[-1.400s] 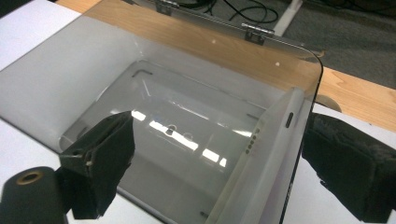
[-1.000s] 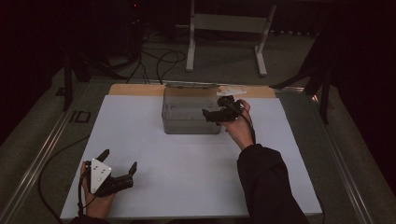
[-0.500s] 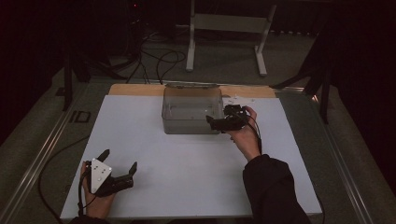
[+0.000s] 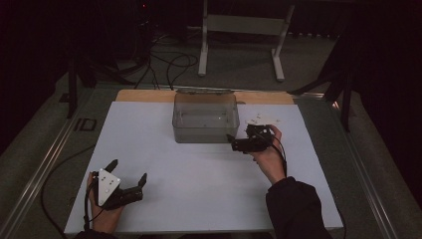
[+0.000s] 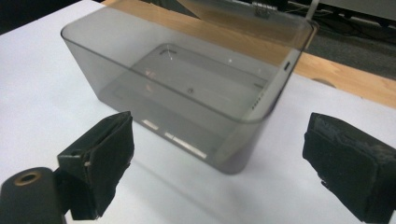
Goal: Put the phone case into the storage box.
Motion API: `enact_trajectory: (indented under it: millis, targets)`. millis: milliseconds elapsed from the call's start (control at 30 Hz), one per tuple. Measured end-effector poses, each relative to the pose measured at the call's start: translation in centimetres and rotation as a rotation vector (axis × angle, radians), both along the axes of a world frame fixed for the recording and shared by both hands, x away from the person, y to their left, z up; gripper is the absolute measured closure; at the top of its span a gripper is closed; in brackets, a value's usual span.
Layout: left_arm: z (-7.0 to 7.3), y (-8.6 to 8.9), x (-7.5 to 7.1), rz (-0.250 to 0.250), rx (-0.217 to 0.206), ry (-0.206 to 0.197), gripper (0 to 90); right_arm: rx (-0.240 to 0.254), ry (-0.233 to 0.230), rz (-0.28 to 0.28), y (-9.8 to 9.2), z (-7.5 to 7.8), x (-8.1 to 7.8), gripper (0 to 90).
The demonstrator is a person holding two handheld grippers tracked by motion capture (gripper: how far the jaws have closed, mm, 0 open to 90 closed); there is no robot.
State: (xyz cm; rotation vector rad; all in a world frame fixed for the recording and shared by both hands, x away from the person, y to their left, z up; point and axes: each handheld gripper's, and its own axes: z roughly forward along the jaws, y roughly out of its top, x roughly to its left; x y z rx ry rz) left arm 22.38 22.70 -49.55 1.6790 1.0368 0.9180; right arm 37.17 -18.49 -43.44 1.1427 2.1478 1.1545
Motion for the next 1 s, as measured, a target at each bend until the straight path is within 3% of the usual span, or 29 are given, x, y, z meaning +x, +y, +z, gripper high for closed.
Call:
enact_trajectory:
  millis: [200, 567, 733, 933, 1000]
  targets:
    - [0.0, 0.0, 0.0, 0.002, 0.002, 0.002, 1.2, -0.043, 0.003, -0.017, -0.6, -0.5, -1.2, 8.9]
    - [0.0, 0.1, 0.1, 0.003, -0.004, 0.009, 1.2, -0.029, -0.011, 0.006, -1.5, -0.2, -3.0, 8.9]
    - [0.0, 0.1, 0.1, 0.002, -0.004, 0.008, 1.2, -0.028, -0.002, -0.001, -2.6, -1.2, -4.0, 8.9]
    - [0.0, 0.1, 0.1, 0.001, -0.009, 0.012, 1.2, 0.015, -0.04, 0.004, -3.9, -2.0, -5.3, 8.9]
    - [0.0, 0.1, 0.2, -0.001, -0.009, 0.015, 1.2, 0.002, -0.047, 0.004, -4.2, -2.1, -5.7, 8.9]
